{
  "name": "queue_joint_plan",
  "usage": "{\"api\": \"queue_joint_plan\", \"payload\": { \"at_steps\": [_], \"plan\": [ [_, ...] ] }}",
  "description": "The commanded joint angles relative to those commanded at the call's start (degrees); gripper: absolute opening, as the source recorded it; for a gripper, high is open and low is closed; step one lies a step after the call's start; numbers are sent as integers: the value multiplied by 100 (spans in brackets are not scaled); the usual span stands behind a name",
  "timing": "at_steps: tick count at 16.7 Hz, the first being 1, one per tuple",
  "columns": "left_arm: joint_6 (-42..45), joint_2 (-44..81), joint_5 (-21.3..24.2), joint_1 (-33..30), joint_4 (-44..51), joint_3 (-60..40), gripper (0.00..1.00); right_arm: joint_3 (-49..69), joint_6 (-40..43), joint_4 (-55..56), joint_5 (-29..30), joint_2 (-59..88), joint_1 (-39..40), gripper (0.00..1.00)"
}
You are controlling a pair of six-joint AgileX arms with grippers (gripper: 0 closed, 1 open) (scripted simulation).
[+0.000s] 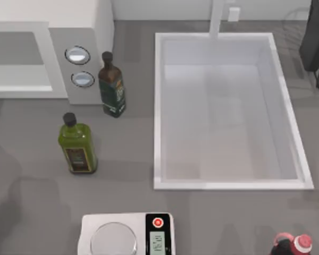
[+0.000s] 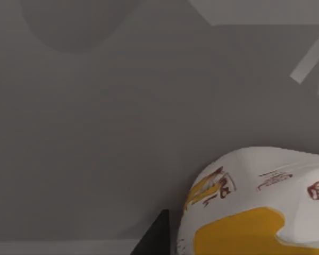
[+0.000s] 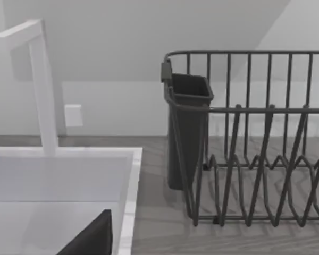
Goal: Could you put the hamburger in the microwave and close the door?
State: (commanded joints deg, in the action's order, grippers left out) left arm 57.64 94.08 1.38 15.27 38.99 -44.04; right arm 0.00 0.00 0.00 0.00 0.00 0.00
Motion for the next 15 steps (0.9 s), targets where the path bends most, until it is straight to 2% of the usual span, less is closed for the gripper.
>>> {"api": "queue_joint_plan", "payload": {
  "at_steps": [3, 9, 15],
  "plan": [
    [20, -194, 0, 5, 406, -353, 0, 0, 0, 0, 0, 0, 0, 100],
    [-1, -715, -1, -9, 2187, -1247, 0, 0, 0, 0, 0, 0, 0, 100],
    [-29, -941, -3, -11, 2476, -1504, 0, 0, 0, 0, 0, 0, 0, 100]
  ]
}}
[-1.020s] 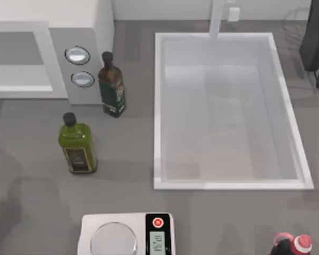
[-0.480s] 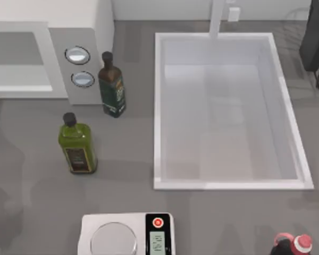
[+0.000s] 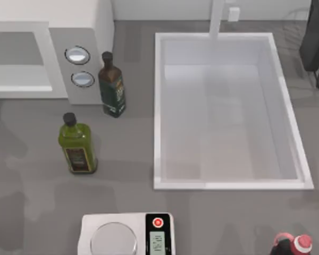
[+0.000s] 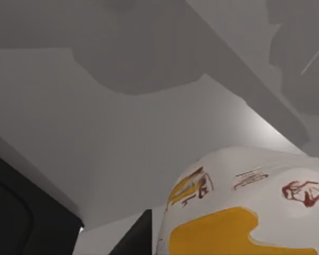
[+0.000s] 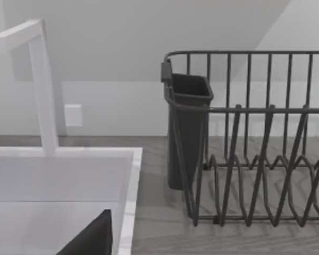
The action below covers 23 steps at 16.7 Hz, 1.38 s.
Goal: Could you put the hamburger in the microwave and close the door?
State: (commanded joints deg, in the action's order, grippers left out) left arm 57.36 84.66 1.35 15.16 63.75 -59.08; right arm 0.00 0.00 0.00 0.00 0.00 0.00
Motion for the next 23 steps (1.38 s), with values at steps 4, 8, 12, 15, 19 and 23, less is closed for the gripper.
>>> {"api": "queue_joint_plan", "payload": {
  "at_steps": [4, 8, 12, 15, 19, 23],
  "plan": [
    [-118, 162, 30, 5, -290, 4, 0, 0, 0, 0, 0, 0, 0, 100],
    [-579, 553, 128, -40, -1360, 98, 0, 0, 0, 0, 0, 0, 0, 100],
    [-1296, 1105, 273, -117, -3053, 254, 0, 0, 0, 0, 0, 0, 0, 100],
    [-1961, 1530, 398, -187, -4572, 405, 0, 0, 0, 0, 0, 0, 0, 100],
    [-2944, 2082, 573, -293, -6757, 667, 0, 0, 0, 0, 0, 0, 0, 100],
    [-3916, 2601, 737, -403, -8847, 1006, 0, 0, 0, 0, 0, 0, 0, 100]
  ]
}}
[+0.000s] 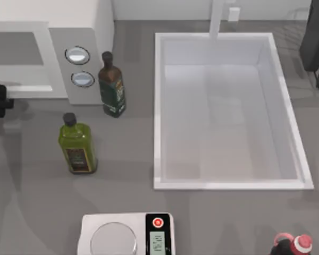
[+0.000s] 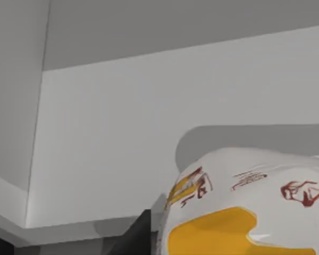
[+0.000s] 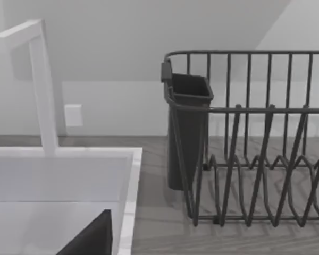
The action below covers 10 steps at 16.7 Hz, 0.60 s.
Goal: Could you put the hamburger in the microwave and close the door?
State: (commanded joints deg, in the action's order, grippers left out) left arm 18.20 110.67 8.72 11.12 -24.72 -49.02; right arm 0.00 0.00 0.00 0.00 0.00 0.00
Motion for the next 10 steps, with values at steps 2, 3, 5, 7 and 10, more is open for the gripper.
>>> {"api": "queue_joint_plan", "payload": {
  "at_steps": [2, 3, 5, 7, 10],
  "plan": [
    [-436, 222, 71, -52, -931, 176, 0, 0, 0, 0, 0, 0, 0, 100],
    [-634, 318, 103, -76, -1357, 258, 0, 0, 0, 0, 0, 0, 0, 100],
    [-969, 477, 156, -117, -2052, 400, 0, 0, 0, 0, 0, 0, 0, 100],
    [-1210, 591, 196, -148, -2536, 501, 0, 0, 0, 0, 0, 0, 0, 100],
    [-1364, 611, 218, -175, -2843, 586, 0, 0, 0, 0, 0, 0, 0, 100]
  ]
}}
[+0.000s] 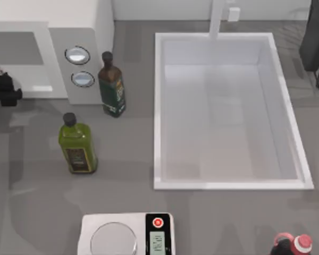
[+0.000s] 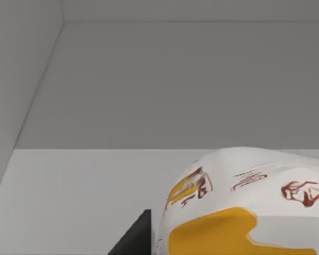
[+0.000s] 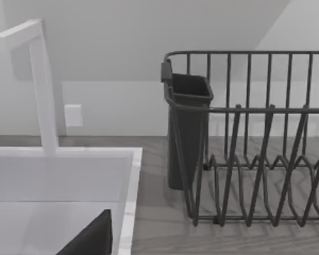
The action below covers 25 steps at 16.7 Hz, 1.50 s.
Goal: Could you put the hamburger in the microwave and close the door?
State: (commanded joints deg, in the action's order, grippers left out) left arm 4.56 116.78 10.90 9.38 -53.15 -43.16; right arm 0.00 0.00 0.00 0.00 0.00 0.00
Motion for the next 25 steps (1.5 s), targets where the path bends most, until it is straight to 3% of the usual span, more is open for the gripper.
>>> {"api": "queue_joint_plan", "payload": {
  "at_steps": [7, 19, 25],
  "plan": [
    [8, 139, -21, 16, 98, -229, 0, 0, 0, 0, 0, 0, 0, 100],
    [-121, 2092, -257, -315, 1516, -3735, 0, 0, 0, 0, 0, 0, 0, 100],
    [-141, 2437, -305, -365, 1772, -4234, 0, 0, 0, 0, 0, 0, 0, 100]
  ]
}}
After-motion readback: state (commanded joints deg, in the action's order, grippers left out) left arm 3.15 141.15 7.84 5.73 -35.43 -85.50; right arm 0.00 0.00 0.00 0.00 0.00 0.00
